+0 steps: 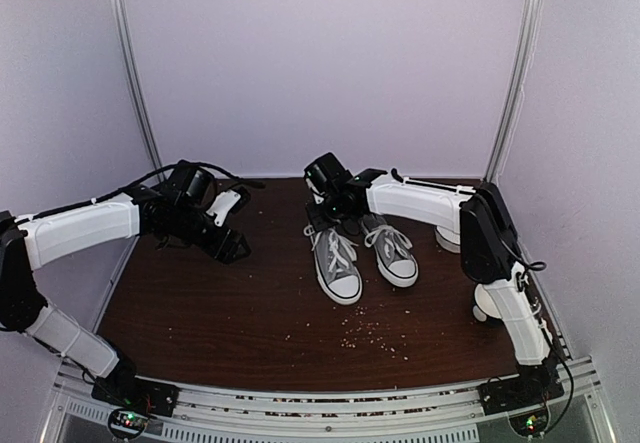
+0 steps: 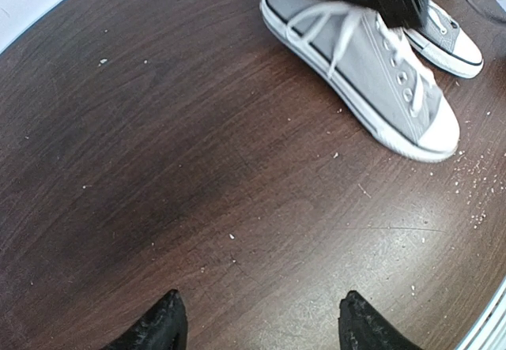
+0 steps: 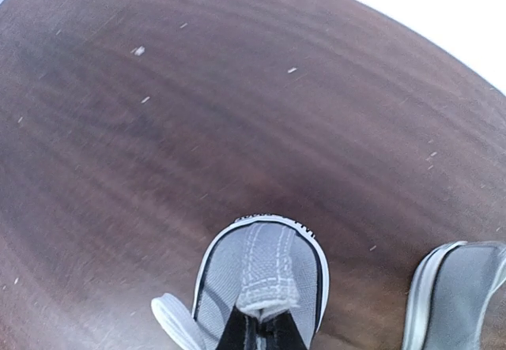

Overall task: Tie the shoes
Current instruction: Place the shoe at the center of the board, then reset both arms

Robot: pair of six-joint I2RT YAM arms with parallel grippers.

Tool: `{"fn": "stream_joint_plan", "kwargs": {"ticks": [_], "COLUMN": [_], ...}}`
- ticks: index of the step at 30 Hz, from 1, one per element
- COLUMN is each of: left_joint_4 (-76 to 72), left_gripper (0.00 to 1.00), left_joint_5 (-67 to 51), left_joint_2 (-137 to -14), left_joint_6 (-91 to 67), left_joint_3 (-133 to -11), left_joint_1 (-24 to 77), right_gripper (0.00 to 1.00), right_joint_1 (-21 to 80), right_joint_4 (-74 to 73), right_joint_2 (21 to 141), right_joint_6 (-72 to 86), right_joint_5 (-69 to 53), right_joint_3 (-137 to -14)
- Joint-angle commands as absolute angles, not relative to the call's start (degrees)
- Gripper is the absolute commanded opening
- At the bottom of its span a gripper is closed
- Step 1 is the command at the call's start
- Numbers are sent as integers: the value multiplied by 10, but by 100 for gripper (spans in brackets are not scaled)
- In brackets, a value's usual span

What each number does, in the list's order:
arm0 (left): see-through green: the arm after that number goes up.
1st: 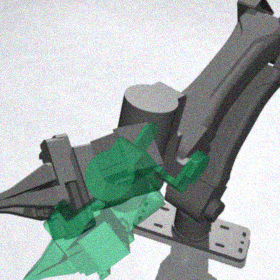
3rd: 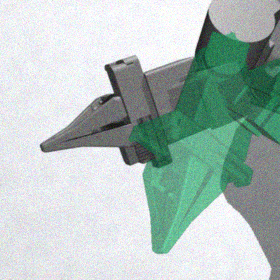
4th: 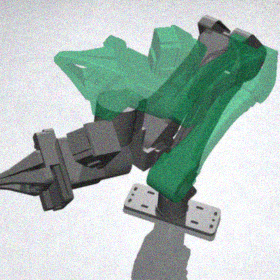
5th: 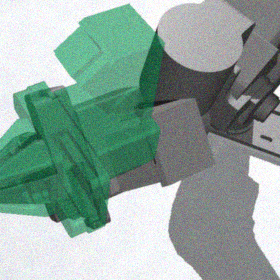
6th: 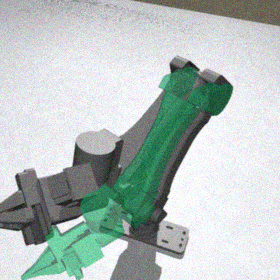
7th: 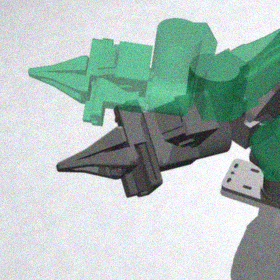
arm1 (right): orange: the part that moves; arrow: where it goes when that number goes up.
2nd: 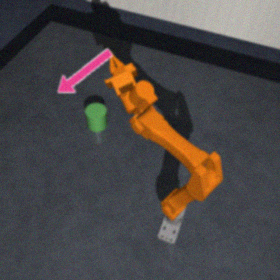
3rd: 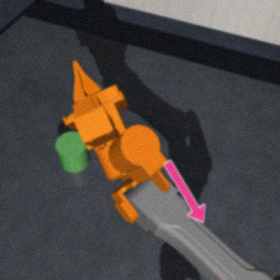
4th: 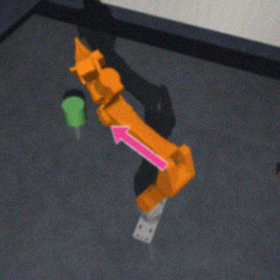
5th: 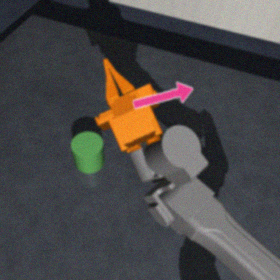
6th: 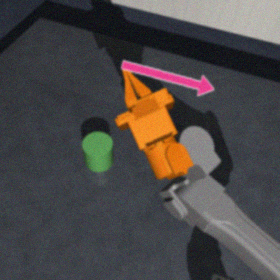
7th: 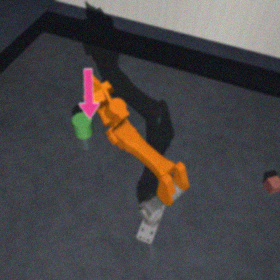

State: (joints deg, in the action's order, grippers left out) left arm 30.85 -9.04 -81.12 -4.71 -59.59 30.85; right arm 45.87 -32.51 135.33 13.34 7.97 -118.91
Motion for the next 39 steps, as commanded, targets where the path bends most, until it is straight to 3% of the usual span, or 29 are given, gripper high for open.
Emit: {"fn": "stream_joint_plan", "kwargs": {"ticks": [1, 7, 9, 11, 15, 19, 22, 27, 33, 39], "left_joint_4": [284, 285, 286, 293, 308, 343, 364, 317, 233, 80], "left_gripper": [67, 68, 68, 68, 68, 69, 70, 85, 97, 98], "left_joint_5": [-91, -89, -89, -86, -75, -16, 64, 233, 357, 462], "left_joint_2": [-807, -806, -806, -806, -782, -731, -683, -579, -489, -470], "left_joint_6": [-53, -53, -54, -55, -60, -65, -70, -82, -69, -89], "left_joint_3": [-589, -589, -588, -590, -590, -600, -597, -527, -451, -339], "left_joint_1": [306, 306, 306, 306, 306, 306, 306, 284, 253, 217], "right_gripper": [0, 0, 16, 41, 76, 100, 100, 100, 100, 100], "right_joint_1": [445, 446, 446, 446, 446, 441, 423, 359, 246, 212], "right_joint_4": [-351, -341, -344, -352, -347, -299, -246, -159, -66, 23], "right_joint_2": [1382, 1381, 1378, 1370, 1306, 1167, 1045, 858, 685, 533], "right_joint_6": [123, 157, 159, 158, 151, 143, 150, 160, 200, 179], "right_joint_5": [84, 100, 103, 105, 90, 68, 68, 84, 73, 105], "right_joint_3": [-1250, -1236, -1237, -1237, -1202, -1084, -957, -716, -466, -307]}}
